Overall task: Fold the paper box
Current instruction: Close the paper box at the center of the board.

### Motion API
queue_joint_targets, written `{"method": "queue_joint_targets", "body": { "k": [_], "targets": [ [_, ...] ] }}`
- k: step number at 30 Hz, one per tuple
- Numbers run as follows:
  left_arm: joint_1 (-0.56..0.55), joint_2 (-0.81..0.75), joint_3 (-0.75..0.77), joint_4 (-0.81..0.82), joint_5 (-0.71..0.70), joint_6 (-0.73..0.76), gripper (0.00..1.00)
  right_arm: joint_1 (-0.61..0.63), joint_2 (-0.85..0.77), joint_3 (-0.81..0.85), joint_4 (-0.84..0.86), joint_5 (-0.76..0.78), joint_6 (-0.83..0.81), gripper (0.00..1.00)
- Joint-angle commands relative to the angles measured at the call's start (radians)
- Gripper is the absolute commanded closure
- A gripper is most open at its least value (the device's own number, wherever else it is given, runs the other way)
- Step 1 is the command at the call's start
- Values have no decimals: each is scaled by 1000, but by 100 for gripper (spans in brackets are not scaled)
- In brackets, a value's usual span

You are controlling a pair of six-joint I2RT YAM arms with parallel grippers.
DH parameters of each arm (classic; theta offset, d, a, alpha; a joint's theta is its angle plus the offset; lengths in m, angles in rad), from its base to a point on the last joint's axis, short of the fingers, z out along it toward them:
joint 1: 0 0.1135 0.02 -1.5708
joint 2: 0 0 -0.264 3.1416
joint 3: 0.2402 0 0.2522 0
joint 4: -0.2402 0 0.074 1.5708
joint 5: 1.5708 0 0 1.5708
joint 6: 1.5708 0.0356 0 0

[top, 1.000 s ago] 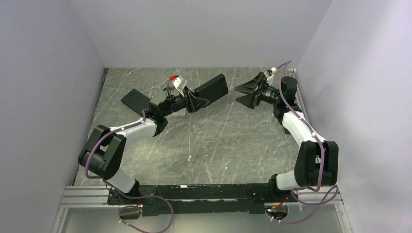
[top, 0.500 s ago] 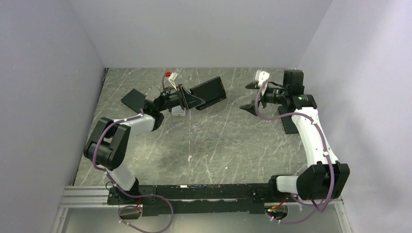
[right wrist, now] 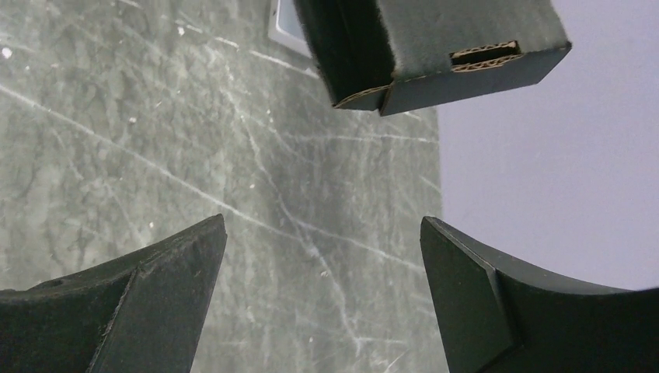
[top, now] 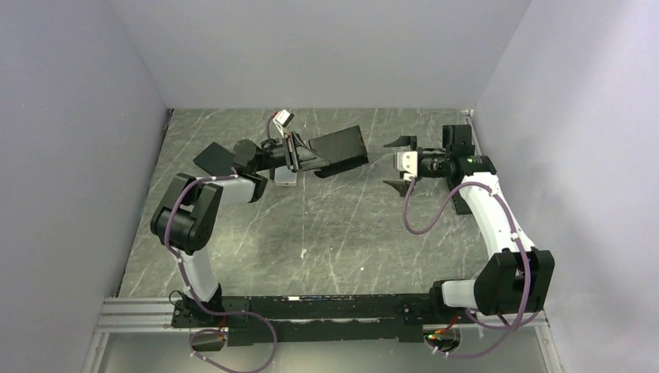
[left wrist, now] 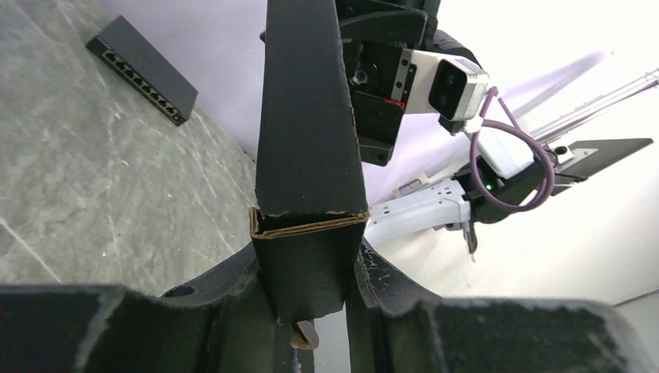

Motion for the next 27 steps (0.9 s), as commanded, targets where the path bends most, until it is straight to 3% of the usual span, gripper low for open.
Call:
{"method": "queue_joint_targets", "body": {
  "k": [1, 12, 27],
  "targets": [
    [-7, 6, 50, 171, 53, -131, 96, 27, -15, 26, 134, -110, 83, 0],
    [-59, 35, 102, 185, 79, -172, 96, 65, -10, 80, 211, -116, 216, 0],
    [-85, 71, 135, 191, 111, -196, 96, 68, -9, 140, 167, -181, 276, 0]
  ]
}}
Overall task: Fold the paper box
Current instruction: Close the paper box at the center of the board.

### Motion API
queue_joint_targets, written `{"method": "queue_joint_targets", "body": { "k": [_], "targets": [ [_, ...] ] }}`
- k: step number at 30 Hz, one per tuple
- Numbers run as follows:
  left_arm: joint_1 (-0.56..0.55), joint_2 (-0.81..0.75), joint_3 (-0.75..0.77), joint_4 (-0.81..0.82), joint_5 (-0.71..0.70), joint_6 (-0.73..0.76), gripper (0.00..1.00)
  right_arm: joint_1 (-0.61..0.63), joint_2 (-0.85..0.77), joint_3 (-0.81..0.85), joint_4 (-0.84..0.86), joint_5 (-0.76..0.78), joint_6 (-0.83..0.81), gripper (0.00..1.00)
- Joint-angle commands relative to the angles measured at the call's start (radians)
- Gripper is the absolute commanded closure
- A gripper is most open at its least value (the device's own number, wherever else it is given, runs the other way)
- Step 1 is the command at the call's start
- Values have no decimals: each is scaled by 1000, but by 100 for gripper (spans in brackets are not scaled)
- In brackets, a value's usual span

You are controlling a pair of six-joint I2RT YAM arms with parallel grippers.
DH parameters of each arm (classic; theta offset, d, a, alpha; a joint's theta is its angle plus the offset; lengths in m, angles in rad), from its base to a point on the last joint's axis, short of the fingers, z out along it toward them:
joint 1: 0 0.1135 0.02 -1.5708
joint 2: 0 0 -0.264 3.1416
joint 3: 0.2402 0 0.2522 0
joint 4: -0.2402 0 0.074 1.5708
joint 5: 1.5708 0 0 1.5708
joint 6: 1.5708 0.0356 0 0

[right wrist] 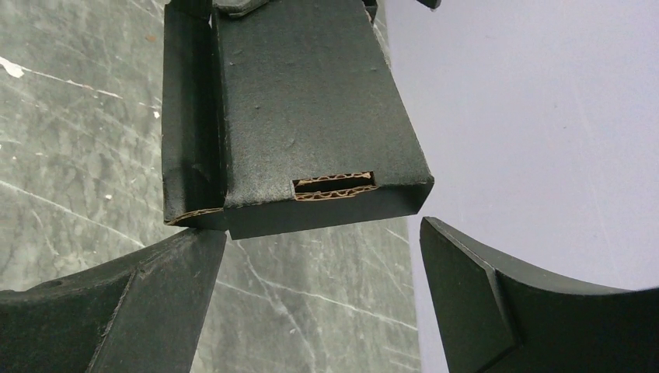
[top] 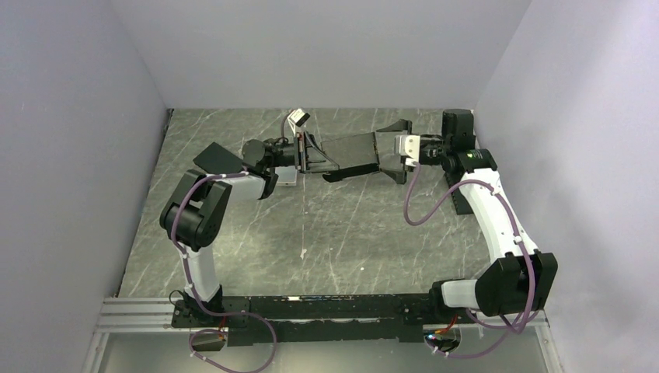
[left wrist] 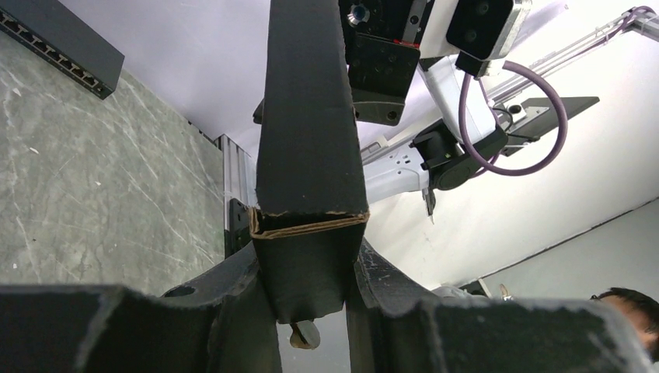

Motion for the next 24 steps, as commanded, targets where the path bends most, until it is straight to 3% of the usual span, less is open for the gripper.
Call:
{"method": "queue_joint_targets", "body": {
  "k": [1, 6, 19, 24],
  "targets": [
    [-16, 14, 44, 58, 30, -3, 96, 8, -8, 42, 21, -78, 64, 0],
    [-30, 27, 59, 29, 49, 13, 96, 15, -8, 53, 71, -50, 164, 0],
    [-47, 63, 92, 3, 93, -2, 97, 36, 3, 88, -34, -9, -22, 0],
    [-48, 78, 101, -4, 99, -10, 97, 58, 7, 87, -2, 29, -5, 0]
  ]
}}
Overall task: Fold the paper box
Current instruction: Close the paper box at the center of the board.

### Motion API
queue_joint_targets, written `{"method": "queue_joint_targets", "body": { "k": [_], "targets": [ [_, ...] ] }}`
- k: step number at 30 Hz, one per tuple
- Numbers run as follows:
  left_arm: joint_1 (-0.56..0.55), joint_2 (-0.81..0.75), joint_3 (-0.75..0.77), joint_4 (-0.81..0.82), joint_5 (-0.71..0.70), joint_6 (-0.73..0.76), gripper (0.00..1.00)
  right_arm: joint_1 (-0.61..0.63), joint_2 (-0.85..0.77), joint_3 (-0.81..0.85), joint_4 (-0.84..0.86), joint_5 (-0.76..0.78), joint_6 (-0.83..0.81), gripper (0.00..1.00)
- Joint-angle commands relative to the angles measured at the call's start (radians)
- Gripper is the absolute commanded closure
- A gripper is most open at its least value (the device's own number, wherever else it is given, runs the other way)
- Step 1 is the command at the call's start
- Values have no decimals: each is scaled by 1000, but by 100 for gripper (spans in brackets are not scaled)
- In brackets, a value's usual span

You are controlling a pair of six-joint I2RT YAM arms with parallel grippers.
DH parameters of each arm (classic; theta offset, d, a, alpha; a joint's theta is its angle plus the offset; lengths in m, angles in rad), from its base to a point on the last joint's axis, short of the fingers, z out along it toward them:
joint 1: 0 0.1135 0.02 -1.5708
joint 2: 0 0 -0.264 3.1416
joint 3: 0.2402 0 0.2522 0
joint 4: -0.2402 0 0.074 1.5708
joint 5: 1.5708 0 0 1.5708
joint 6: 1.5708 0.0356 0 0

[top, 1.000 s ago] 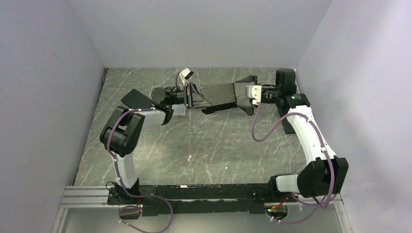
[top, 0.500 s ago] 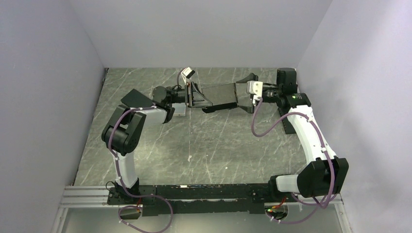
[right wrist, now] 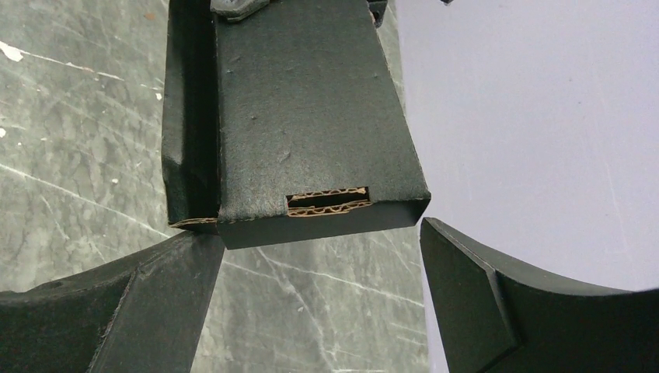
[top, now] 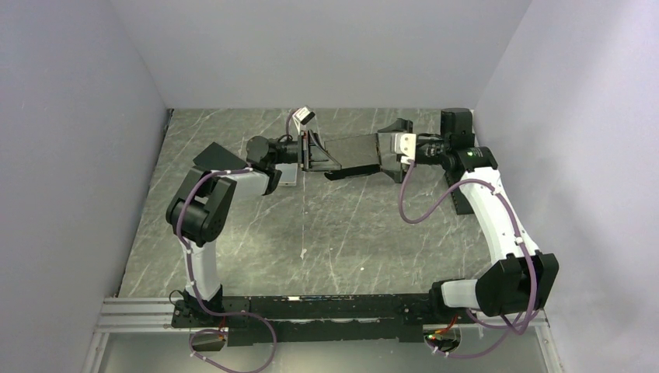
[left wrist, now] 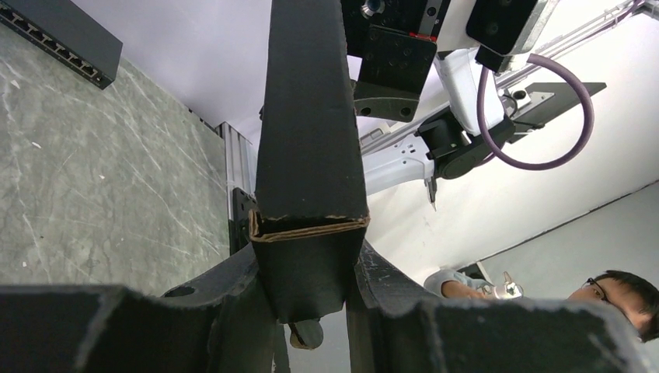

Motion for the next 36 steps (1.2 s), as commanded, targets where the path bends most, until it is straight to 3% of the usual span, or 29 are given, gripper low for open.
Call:
{"method": "queue_joint_targets", "body": {
  "k": [1, 12, 20, 31, 36],
  "targets": [
    [-39, 26, 35, 0, 53, 0, 97, 45, 5, 52, 63, -36, -18, 0],
    [-41, 48, 50, -20, 74, -20, 98, 96, 16, 52, 100, 88, -19, 0],
    [-50, 69, 54, 15, 87, -55, 99, 98, 18, 48, 57, 1, -96, 0],
    [-57, 56, 63, -53, 103, 0, 100, 101, 21, 15, 204, -57, 156, 0],
    [-62, 71, 71, -21, 101, -30, 100, 106, 20, -13, 221, -60, 138, 0]
  ]
}}
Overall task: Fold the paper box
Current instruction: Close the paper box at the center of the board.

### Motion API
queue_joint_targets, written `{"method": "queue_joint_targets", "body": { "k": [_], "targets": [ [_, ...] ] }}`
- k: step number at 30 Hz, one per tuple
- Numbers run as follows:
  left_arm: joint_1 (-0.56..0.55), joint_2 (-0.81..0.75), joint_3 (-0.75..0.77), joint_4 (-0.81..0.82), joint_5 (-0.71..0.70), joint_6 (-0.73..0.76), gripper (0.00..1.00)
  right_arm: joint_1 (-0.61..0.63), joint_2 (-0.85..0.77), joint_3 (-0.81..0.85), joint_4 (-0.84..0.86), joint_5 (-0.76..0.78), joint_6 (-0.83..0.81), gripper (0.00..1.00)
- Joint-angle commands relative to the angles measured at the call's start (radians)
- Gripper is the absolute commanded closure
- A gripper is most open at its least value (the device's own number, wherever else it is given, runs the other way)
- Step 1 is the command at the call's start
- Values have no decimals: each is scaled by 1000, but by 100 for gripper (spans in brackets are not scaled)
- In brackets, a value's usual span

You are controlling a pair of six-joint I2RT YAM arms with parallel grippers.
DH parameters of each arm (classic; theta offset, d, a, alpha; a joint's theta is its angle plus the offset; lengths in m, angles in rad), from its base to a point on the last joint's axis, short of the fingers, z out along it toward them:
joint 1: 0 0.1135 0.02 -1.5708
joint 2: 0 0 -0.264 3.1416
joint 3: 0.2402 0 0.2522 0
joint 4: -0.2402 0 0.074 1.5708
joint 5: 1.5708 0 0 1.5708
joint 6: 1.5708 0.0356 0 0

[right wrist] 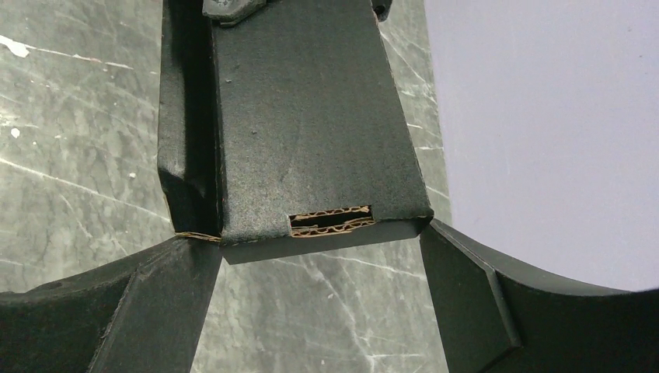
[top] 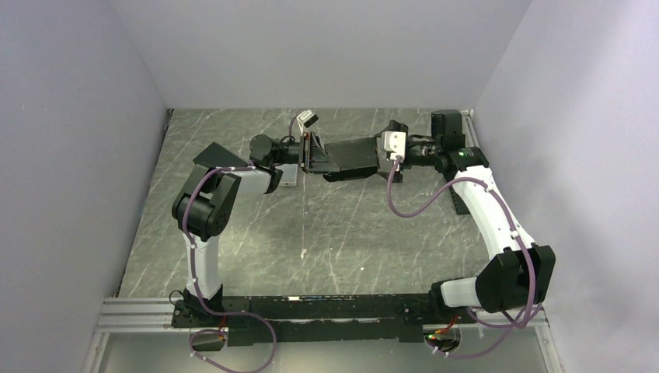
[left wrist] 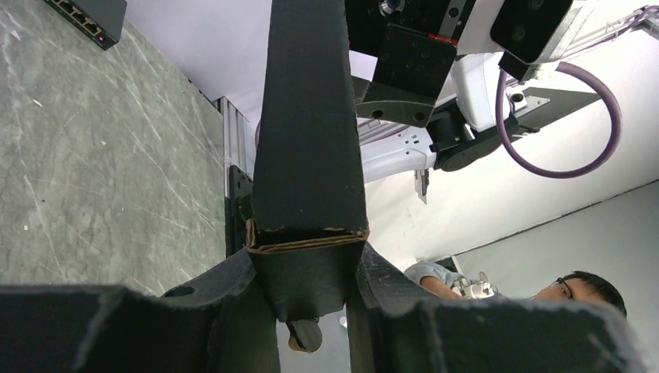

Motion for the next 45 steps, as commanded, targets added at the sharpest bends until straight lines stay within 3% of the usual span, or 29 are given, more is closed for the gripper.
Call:
{"method": "queue_joint_targets", "body": {
  "k": [1, 5, 12, 26, 34, 45],
  "targets": [
    [-72, 9, 41, 15, 47, 6, 100, 52, -7, 5, 180, -185, 25, 0],
    [-73, 17, 50, 20, 50, -5, 100, 52, -2, 8, 111, -223, -99, 0],
    [-75, 15, 51, 34, 51, -18, 100, 52, -2, -1, 120, -211, -91, 1],
    [-58, 8, 35, 132, 38, -95, 100, 28, -45, -68, 66, -259, -152, 19],
    [-58, 4, 35, 133, 41, -98, 97, 19, -40, -57, 28, -304, -185, 32],
    [-58, -1, 43, 133, 43, -103, 90, 12, -19, -45, -78, -336, -257, 60]
  ]
}}
